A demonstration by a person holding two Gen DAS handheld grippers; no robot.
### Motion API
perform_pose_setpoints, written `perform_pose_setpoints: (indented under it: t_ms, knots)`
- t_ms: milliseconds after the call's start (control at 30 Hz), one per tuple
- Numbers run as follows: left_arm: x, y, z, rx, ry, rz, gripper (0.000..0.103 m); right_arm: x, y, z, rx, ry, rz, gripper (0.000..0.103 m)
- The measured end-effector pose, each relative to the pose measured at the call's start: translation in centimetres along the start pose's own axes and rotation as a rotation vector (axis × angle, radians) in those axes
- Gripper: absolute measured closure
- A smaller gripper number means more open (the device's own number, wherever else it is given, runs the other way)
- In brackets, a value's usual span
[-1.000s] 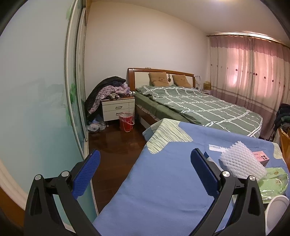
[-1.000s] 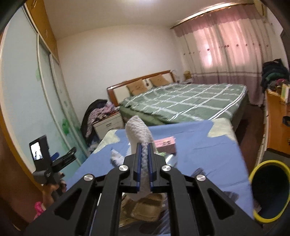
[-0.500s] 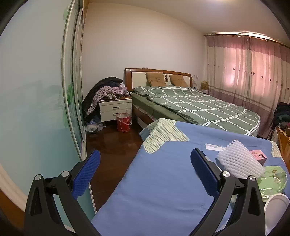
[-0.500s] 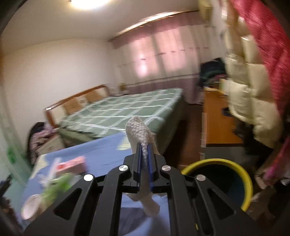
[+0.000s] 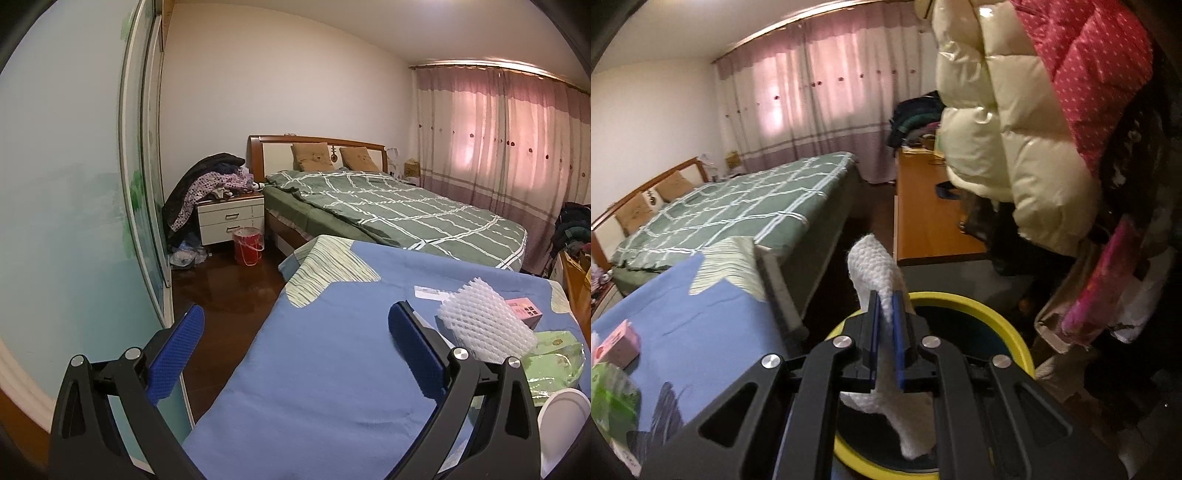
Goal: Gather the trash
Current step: 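Carry the tissue to the yellow bin and open the right gripper, then grasp the white plastic bowl with the left gripper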
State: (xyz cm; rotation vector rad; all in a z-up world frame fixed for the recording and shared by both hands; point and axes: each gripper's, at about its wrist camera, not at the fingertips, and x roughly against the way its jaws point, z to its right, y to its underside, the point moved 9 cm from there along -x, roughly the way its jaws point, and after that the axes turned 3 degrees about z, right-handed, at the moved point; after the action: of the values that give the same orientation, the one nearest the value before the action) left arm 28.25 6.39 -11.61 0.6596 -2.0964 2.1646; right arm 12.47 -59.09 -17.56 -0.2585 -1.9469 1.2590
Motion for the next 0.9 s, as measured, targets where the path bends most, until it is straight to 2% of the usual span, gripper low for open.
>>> perform_pose_setpoints:
  t_ms: [33, 67, 167, 267, 567, 767, 900]
  knots:
    - [0.0, 0.0, 0.1, -0.002, 0.001, 0.000, 0.005, -0.2, 0.0, 0.3, -0.002, 0.011, 0.000, 0.094]
    - [0.0, 0.0, 0.1, -0.004, 0.001, 0.000, 0.005, -0.3, 0.0, 0.5, -0.006, 0.017, -0.002, 0.089]
    - [0.0, 0.0, 0.2, -0.007, 0.005, -0.001, 0.005, -0.4, 0.2, 0.9, -0.011, 0.036, 0.004, 0.067]
    - [0.2, 0.2, 0.3, -0.010, 0.007, -0.002, 0.005, -0.2, 0.1, 0.9, -0.007, 0.039, 0.013, 0.059]
    - [0.5, 0.2, 1.0, -0.020, 0.025, -0.003, 0.005, 0.2, 0.6, -1.1, 0.040, 0.006, 0.018, 0.053]
    - [2.9, -0.4, 3.1, -0.061, 0.101, 0.010, 0.005, 0.4, 0.5, -1.5, 0.053, 0.000, 0.028, 0.049]
    - [6.4, -0.3, 4.6, -0.058, 0.196, 0.005, 0.005, 0.4, 0.5, -1.6, 0.056, -0.009, 0.030, 0.048]
